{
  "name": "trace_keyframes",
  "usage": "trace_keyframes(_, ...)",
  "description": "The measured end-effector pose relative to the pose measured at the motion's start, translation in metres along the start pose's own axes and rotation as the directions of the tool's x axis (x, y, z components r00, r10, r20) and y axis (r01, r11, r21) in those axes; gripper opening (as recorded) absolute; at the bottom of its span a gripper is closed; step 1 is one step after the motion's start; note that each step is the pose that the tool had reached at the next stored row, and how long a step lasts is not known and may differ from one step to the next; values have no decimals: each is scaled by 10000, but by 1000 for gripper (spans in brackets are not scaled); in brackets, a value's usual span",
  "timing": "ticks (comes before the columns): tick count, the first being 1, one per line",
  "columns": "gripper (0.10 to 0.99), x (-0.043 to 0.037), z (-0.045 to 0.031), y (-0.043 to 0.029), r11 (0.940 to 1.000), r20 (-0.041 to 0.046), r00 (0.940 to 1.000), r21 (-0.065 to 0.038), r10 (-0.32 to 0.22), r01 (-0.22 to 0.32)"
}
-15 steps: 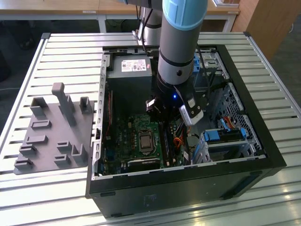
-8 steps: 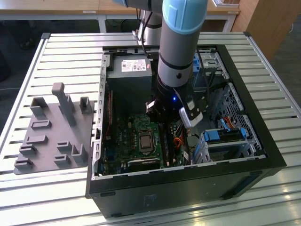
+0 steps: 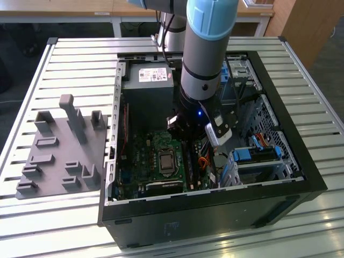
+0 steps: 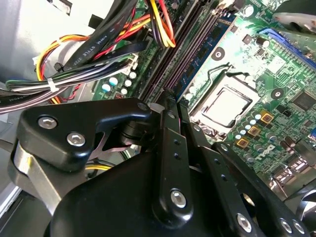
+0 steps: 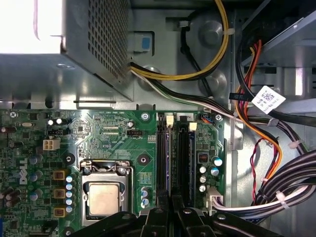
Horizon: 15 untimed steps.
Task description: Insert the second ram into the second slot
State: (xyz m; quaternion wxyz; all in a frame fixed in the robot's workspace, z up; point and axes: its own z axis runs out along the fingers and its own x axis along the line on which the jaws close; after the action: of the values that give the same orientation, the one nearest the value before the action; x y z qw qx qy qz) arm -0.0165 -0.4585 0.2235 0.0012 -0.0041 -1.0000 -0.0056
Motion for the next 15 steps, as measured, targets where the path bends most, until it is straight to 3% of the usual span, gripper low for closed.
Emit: trace_keyframes(15,137,-5,70,-16,10000,-16,10000,2,0,0)
